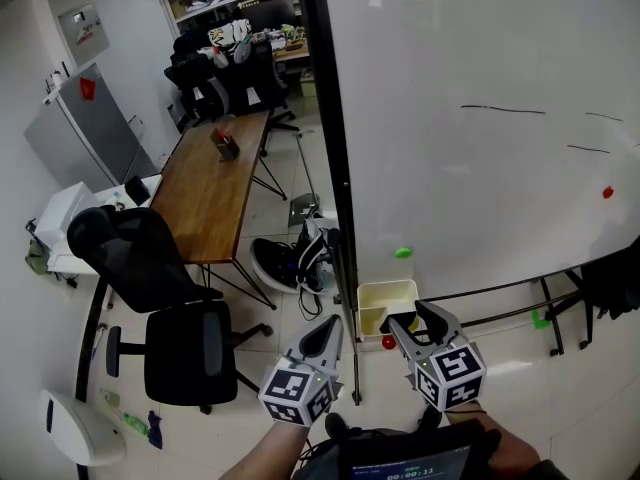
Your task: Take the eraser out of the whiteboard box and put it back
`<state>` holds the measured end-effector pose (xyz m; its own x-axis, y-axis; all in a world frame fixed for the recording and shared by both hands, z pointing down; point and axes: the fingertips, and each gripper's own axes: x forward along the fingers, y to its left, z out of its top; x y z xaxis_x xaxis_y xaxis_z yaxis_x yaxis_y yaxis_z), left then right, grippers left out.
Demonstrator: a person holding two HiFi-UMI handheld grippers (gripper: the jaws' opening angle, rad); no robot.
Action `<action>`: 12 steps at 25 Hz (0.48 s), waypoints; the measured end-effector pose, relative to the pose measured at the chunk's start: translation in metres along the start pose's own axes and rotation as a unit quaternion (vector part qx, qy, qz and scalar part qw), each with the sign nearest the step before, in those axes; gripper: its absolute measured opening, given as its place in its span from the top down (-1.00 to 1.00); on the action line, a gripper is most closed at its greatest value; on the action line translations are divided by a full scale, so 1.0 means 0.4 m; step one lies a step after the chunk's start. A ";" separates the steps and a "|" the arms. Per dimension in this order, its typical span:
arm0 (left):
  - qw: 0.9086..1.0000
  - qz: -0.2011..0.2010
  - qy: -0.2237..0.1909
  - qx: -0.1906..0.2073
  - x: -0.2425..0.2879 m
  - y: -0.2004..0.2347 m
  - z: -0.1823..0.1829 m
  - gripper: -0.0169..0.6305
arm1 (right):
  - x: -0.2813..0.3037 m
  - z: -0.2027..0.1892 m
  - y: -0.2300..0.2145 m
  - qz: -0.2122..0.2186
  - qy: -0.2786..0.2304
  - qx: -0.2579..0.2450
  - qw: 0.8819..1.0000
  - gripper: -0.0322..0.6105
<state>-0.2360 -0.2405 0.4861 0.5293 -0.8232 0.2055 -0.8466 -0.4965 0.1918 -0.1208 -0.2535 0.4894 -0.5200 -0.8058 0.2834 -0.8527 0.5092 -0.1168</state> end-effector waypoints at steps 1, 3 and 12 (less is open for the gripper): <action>1.000 0.002 0.003 0.000 0.002 0.002 -0.008 0.87 | 0.004 -0.012 -0.001 -0.001 0.006 0.000 1.000 0.16; 1.000 0.004 0.007 -0.002 0.004 0.005 -0.022 0.87 | 0.010 -0.033 -0.003 -0.002 0.016 -0.003 1.000 0.16; 1.000 0.003 0.019 -0.012 0.016 0.012 -0.057 0.87 | 0.038 -0.088 -0.012 -0.009 0.053 0.005 0.999 0.15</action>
<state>-0.2356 -0.2418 0.5102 0.5264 -0.8147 0.2432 -0.8484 -0.4844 0.2136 -0.1229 -0.2577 0.5277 -0.4961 -0.7785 0.3844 -0.8629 0.4910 -0.1192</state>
